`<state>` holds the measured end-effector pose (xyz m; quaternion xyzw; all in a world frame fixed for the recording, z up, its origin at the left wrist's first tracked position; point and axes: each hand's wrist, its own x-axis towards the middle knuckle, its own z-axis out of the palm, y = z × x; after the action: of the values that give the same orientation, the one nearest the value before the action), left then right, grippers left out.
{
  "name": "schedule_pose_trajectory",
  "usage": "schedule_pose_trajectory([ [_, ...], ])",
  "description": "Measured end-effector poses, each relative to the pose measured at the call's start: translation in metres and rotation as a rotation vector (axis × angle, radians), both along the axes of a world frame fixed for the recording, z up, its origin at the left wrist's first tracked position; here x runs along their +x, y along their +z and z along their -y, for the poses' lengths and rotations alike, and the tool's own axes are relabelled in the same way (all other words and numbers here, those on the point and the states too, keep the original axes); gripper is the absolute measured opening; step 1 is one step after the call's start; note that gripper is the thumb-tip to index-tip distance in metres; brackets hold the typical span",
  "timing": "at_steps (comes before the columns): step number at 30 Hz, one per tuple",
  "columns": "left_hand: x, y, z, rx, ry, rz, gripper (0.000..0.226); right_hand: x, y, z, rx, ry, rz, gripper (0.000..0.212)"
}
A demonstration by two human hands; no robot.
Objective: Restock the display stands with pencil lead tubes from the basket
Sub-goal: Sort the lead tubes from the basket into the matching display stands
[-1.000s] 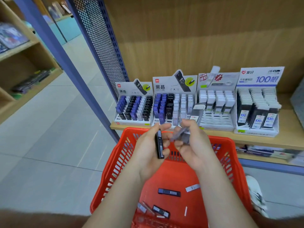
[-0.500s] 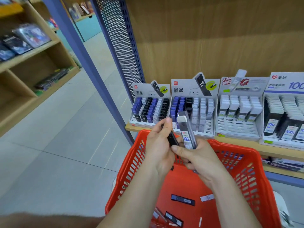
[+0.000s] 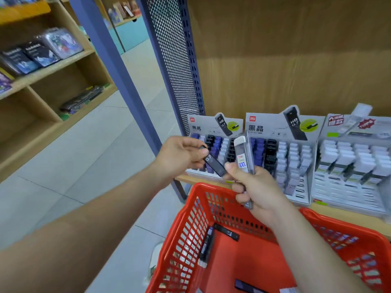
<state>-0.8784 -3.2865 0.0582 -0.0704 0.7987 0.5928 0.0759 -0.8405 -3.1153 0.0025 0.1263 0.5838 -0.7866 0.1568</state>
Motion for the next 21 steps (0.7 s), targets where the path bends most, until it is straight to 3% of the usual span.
schedule_pose_trajectory([
  [2, -0.02, -0.002, 0.018, -0.08, 0.033, -0.055, 0.005, -0.016, -0.003, -0.003, -0.045, 0.007, 0.081, 0.009],
  [6, -0.053, -0.022, 0.044, -0.396, 0.098, -0.164, 0.012, -0.027, -0.021, -0.008, -0.235, -0.003, 0.155, 0.027],
  [11, -0.072, -0.054, 0.045, -0.641, 0.003, -0.192, 0.017, -0.025, -0.041, 0.001, -0.395, 0.011, 0.169, 0.033],
  [21, -0.079, -0.088, 0.049, -0.733, -0.08, -0.192, 0.019, -0.026, -0.057, 0.005, -0.379, 0.011, 0.182, 0.039],
])
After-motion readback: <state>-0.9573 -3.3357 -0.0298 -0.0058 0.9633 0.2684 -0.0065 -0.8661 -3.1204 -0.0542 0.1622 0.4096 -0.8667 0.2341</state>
